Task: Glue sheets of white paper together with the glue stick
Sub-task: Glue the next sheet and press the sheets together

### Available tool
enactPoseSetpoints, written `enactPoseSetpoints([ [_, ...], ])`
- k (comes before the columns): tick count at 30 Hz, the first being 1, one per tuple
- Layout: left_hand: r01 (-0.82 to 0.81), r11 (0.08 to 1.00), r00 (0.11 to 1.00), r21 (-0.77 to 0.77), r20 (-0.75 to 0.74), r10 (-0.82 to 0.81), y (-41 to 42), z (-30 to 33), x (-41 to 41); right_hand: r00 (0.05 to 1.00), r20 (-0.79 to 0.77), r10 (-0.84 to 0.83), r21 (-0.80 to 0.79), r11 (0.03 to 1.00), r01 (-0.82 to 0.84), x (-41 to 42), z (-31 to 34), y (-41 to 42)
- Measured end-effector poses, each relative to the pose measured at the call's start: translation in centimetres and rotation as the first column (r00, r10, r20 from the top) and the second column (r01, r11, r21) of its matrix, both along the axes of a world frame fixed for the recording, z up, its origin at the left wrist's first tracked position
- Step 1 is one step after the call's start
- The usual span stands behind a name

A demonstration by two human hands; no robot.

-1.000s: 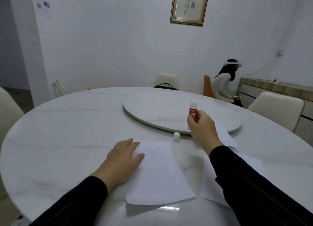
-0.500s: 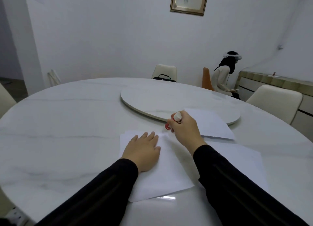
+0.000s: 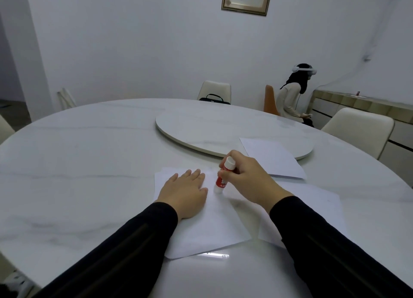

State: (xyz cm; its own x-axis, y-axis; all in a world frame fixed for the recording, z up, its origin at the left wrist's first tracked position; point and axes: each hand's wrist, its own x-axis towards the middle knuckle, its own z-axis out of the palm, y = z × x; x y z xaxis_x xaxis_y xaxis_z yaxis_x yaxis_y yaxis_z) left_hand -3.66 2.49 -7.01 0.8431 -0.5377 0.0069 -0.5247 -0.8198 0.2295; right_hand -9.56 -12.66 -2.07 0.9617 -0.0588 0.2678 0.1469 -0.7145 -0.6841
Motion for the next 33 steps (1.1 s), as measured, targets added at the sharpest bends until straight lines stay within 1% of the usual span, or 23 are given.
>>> enactPoseSetpoints([
  [4,-0.005,1.000,0.999,-0.006,-0.037,0.005,0.1,0.2,0.2,0.996,-0.026,0.087,0.010,0.996,-0.087,-4.1,0.2,-0.4],
  [8,-0.011,1.000,0.999,-0.013,-0.044,0.011,0.1,0.2,0.2,0.985,-0.057,0.165,0.082,0.984,-0.160,-6.9,-0.3,-1.1],
  [10,-0.020,1.000,0.997,-0.013,-0.070,0.019,0.1,0.5,0.2,0.979,-0.045,0.199,0.172,0.967,-0.189,-7.6,-0.6,-1.7],
  [11,-0.023,1.000,0.995,-0.018,-0.100,0.021,0.2,0.8,0.2,0.978,-0.016,0.206,0.276,0.941,-0.194,-7.8,-0.7,-2.1],
  [12,-0.025,0.999,0.989,-0.032,-0.150,0.020,0.3,1.3,0.2,0.980,0.025,0.196,0.430,0.883,-0.188,-8.0,-0.8,-2.5],
  [13,-0.029,0.998,0.977,-0.057,-0.212,0.017,0.5,1.8,0.2,0.983,0.060,0.171,0.603,0.779,-0.173,-8.2,-0.8,-2.8],
  [14,-0.035,0.996,0.963,-0.085,-0.270,0.011,0.9,2.3,0.1,0.986,0.105,0.128,0.749,0.642,-0.163,-8.4,-0.8,-3.3],
  [16,-0.042,0.997,0.949,-0.067,-0.314,0.019,1.7,3.1,-0.2,0.983,0.182,-0.020,0.907,0.390,-0.160,-8.4,-0.9,-4.1],
  [17,-0.071,0.997,0.953,-0.027,-0.295,0.060,2.1,3.1,-0.5,0.977,0.190,-0.100,0.940,0.307,-0.151,-8.4,-0.9,-4.4],
  [18,-0.134,0.991,0.961,0.016,-0.242,0.134,2.3,3.0,-0.9,0.968,0.182,-0.170,0.956,0.262,-0.134,-8.4,-0.9,-4.6],
  [20,-0.327,0.940,0.943,0.094,-0.036,0.332,2.6,2.7,-2.2,0.953,0.143,-0.267,0.969,0.234,-0.080,-8.1,-1.0,-4.9],
  [21,-0.396,0.912,0.918,0.101,0.067,0.391,2.5,2.8,-2.9,0.947,0.120,-0.299,0.969,0.244,-0.045,-8.0,-1.1,-5.0],
  [22,-0.418,0.905,0.903,0.077,0.146,0.405,2.4,2.8,-3.6,0.940,0.098,-0.328,0.960,0.280,-0.002,-7.8,-1.3,-5.0],
  [23,-0.375,0.927,0.912,0.018,0.187,0.365,2.4,2.8,-4.0,0.932,0.078,-0.355,0.939,0.340,0.051,-7.7,-1.4,-4.9],
  [24,-0.256,0.965,0.949,-0.057,0.178,0.262,2.3,2.8,-4.3,0.923,0.071,-0.379,0.904,0.415,0.101,-7.6,-1.5,-4.6],
  [25,-0.105,0.987,0.986,-0.122,0.118,0.120,2.3,2.8,-4.5,0.919,0.081,-0.385,0.862,0.490,0.129,-7.5,-1.5,-4.3],
  [26,0.028,0.988,0.999,-0.150,0.025,-0.025,2.4,2.9,-5.0,0.920,0.108,-0.377,0.817,0.561,0.134,-7.4,-1.4,-3.9],
  [27,0.114,0.986,0.990,-0.122,-0.064,-0.123,2.4,2.9,-5.5,0.921,0.136,-0.365,0.763,0.631,0.137,-7.1,-1.1,-3.4],
  [28,0.149,0.987,0.982,-0.057,-0.104,-0.155,2.3,2.6,-6.0,0.923,0.165,-0.347,0.693,0.707,0.142,-6.8,-0.8,-3.0],
  [29,0.133,0.991,0.988,0.017,-0.084,-0.132,2.0,2.0,-6.4,0.928,0.179,-0.328,0.612,0.775,0.156,-6.3,-0.4,-2.5],
  [30,0.076,0.994,0.997,0.073,-0.025,-0.074,1.6,1.5,-6.7,0.934,0.179,-0.308,0.531,0.830,0.172,-5.7,0.0,-2.1],
  [32,-0.071,0.992,0.989,0.107,0.138,0.056,0.4,1.2,-7.0,0.948,0.151,-0.279,0.392,0.898,0.201,-4.4,0.5,-1.2],
  [33,-0.107,0.990,0.978,0.094,0.188,0.088,0.0,1.3,-6.9,0.954,0.133,-0.269,0.345,0.915,0.210,-3.7,0.5,-0.9],
])
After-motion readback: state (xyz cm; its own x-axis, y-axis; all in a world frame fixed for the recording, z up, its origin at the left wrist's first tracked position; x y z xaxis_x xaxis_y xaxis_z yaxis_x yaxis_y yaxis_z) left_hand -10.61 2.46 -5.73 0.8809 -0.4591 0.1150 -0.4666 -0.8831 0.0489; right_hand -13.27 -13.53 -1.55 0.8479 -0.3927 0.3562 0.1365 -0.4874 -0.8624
